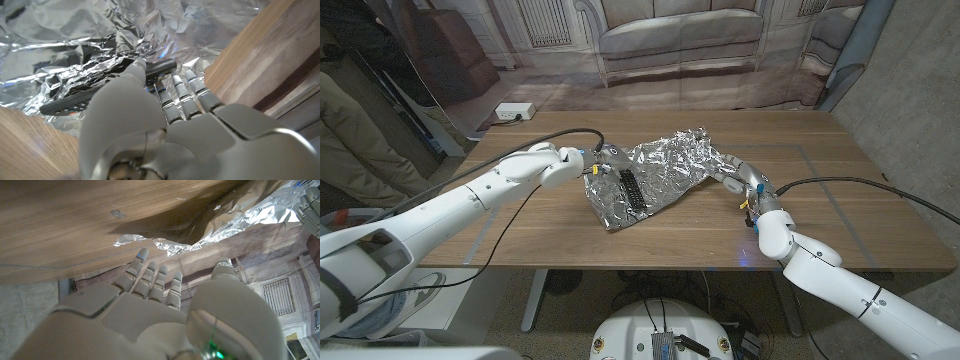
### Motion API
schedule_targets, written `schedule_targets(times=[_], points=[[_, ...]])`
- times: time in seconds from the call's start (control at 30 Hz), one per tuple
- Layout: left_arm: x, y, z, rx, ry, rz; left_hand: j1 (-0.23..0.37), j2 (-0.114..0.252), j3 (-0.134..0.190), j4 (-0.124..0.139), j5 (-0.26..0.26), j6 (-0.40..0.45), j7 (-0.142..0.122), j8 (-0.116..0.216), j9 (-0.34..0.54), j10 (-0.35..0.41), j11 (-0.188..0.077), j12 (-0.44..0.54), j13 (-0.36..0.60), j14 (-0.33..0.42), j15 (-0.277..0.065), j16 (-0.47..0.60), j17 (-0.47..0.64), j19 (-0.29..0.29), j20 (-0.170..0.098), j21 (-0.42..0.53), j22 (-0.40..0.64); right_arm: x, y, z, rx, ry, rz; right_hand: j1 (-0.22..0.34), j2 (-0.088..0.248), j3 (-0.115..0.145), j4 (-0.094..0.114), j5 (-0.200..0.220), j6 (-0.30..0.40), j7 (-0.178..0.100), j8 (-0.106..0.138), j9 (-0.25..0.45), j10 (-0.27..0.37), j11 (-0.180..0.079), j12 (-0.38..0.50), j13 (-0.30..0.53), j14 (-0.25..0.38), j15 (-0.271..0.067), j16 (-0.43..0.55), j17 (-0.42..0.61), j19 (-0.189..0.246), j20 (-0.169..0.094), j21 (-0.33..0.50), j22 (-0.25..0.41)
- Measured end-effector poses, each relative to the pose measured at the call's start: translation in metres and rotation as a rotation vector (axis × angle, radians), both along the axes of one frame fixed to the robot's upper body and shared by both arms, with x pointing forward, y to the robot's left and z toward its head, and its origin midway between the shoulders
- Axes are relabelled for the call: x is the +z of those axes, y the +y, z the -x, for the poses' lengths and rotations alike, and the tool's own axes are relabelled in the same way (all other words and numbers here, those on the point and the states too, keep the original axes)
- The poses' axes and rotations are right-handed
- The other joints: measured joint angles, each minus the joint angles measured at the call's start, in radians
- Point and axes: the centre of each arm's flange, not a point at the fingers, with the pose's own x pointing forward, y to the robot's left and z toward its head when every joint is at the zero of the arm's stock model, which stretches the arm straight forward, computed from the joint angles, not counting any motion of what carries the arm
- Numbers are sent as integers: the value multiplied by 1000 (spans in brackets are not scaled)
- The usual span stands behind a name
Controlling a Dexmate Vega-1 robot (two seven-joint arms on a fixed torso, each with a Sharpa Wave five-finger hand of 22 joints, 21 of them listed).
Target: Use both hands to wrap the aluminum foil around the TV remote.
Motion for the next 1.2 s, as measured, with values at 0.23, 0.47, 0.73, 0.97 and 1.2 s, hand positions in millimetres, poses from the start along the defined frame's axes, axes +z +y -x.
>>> schedule_targets(times=[0.23,0.47,0.73,0.97,1.2], points=[[3,-1,2,32,28,6,-19,1,-3,3,0,-66,15,-35,5,-79,32,0,-17,-79,3,0,-5,-59,31,-11,0,0,-1,0,0,0,3,0,0,0,0,0,0,0,0,0,6,-5,0,0,0,0,0,0,0,0,-3,0],[3,-2,4,64,59,6,-31,-10,-7,7,0,-137,30,-65,11,-155,59,-4,-32,-151,5,0,-9,-131,69,-15,0,-2,-1,-1,1,7,8,0,0,-3,-3,0,0,0,0,0,6,-5,0,0,0,0,0,0,0,0,-7,0],[8,-2,11,78,88,31,-49,7,-11,11,0,-138,27,-65,11,-142,46,12,-41,-140,3,10,-9,-144,77,-15,0,-1,0,-2,2,6,12,0,0,-3,-3,0,0,0,0,0,6,-5,0,0,0,0,0,0,0,0,-7,0],[16,1,22,76,88,46,-58,0,-11,11,0,-134,24,-65,11,-135,39,16,-46,-136,5,17,-9,-155,66,-10,0,-1,1,-2,4,5,12,0,0,-3,-3,0,0,0,0,0,6,-5,0,0,0,0,0,0,0,0,-11,0],[19,9,34,72,66,25,-64,-7,-13,13,0,-145,23,-72,11,-143,38,16,-50,-137,6,17,-14,-172,50,-10,0,-1,4,-1,2,6,12,-3,3,-3,-3,0,0,0,0,0,6,-5,0,0,0,0,0,0,0,0,-15,0]])
